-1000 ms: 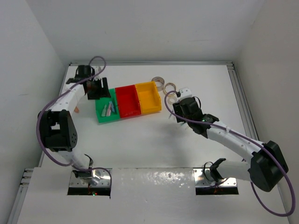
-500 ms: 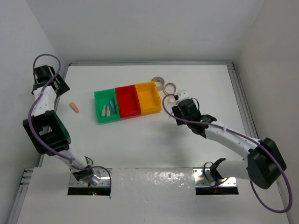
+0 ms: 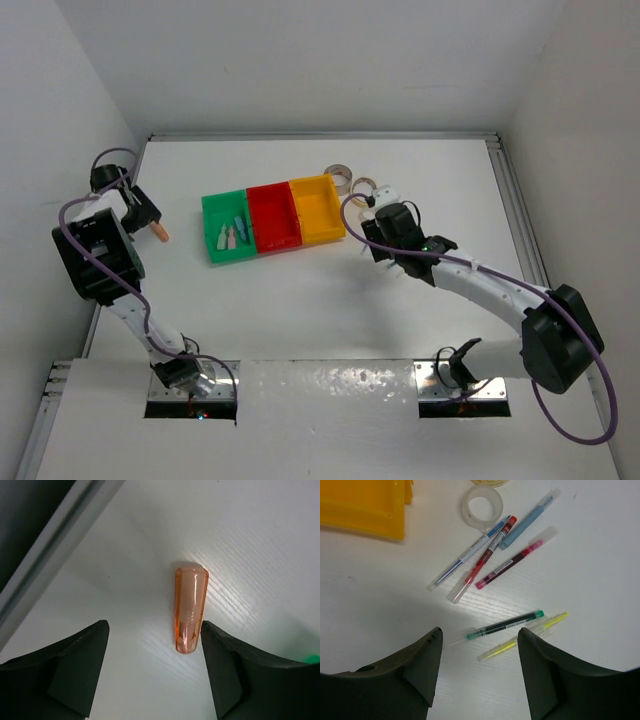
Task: Sort the stationery into containers
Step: Pick up the stationery from the center of the board, then place the stationery in the storage box, then pick up the pen from the center of the board.
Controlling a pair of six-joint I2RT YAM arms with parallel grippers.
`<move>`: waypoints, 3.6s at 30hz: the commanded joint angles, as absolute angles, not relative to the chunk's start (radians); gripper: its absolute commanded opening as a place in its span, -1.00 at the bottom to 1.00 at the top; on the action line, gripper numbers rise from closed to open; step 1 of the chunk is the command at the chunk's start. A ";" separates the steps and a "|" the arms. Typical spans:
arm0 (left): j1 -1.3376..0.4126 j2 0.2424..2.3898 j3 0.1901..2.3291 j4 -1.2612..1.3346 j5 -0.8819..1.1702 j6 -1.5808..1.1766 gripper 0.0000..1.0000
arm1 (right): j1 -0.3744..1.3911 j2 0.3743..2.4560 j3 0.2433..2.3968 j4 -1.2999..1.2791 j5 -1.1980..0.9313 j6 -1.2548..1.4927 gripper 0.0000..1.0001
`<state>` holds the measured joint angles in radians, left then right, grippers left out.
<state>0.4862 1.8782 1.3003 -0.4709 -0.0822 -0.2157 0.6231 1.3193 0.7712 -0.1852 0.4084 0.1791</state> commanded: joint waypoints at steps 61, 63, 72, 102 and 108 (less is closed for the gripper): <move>0.032 1.588 1.227 -0.548 0.250 -0.158 -1.00 | 0.621 1.302 0.781 -0.137 0.462 0.228 0.21; 0.028 1.637 1.236 -0.540 0.239 -0.173 -1.00 | 0.620 1.304 0.781 -0.138 0.468 0.258 0.21; -0.015 1.749 1.227 -0.520 0.186 -0.209 -0.45 | 0.614 1.295 0.776 -0.147 0.476 0.293 0.22; 0.048 1.651 1.658 -0.693 0.296 0.041 -0.24 | 0.166 1.342 0.767 -0.290 0.156 0.669 -0.28; -0.136 1.690 1.721 -0.784 0.267 0.178 -0.14 | 0.112 1.347 0.746 -0.273 0.156 0.672 -0.29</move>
<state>-0.0517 1.6852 1.6520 -0.7441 0.2504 0.0818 0.1326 1.3499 0.7582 -0.3042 0.1726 0.6437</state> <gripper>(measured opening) 0.423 0.358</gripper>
